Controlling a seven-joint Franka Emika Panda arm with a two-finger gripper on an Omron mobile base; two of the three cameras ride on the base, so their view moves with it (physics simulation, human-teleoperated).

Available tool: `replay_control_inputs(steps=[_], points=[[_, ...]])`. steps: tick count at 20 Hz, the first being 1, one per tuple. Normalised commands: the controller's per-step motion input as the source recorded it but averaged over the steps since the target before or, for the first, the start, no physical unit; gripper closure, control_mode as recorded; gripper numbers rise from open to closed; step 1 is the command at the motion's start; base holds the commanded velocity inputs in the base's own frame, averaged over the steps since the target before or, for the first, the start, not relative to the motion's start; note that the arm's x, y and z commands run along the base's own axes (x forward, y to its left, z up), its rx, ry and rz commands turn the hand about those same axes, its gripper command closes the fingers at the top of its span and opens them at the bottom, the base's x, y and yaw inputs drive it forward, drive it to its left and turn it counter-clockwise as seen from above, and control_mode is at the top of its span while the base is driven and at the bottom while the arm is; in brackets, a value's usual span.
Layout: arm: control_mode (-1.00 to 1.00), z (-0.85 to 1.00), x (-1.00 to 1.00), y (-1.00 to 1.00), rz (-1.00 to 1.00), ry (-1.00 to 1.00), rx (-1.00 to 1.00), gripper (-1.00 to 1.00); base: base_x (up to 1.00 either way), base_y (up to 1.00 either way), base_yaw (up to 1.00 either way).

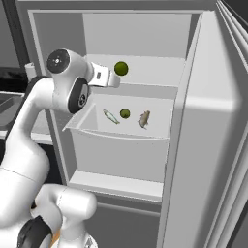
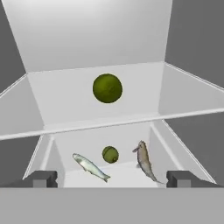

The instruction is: Place one lime and one fish in each tupperware on the nearby counter, to pack two identical lunches.

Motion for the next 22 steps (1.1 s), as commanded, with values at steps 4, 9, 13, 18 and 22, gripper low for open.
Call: replay_control_inputs(steps=[4,9,13,18,22], points=[[-1.00,0.00,0.50,0.05,0.03,0.01,0.00,-1.00,0.00,0.00,0.00],[-1.00,-0.04,0.53,0.00,0.00,0.00,0.00,-1.00,0.00,0.00,0.00],[-1.00,-0.17,0.47,0.00,0.00,0.00,0.00,-1.00,0.00,0.00,0.00],[-1.00,-0.12,0.50,-0.02,0.00,0.00,0.00,-1.00,0.00,0.00,0.00],[-1.00,-0.03,0.47,-0.11,0.00,0.00,0.00,-1.00,0.00,0.00,0.00]])
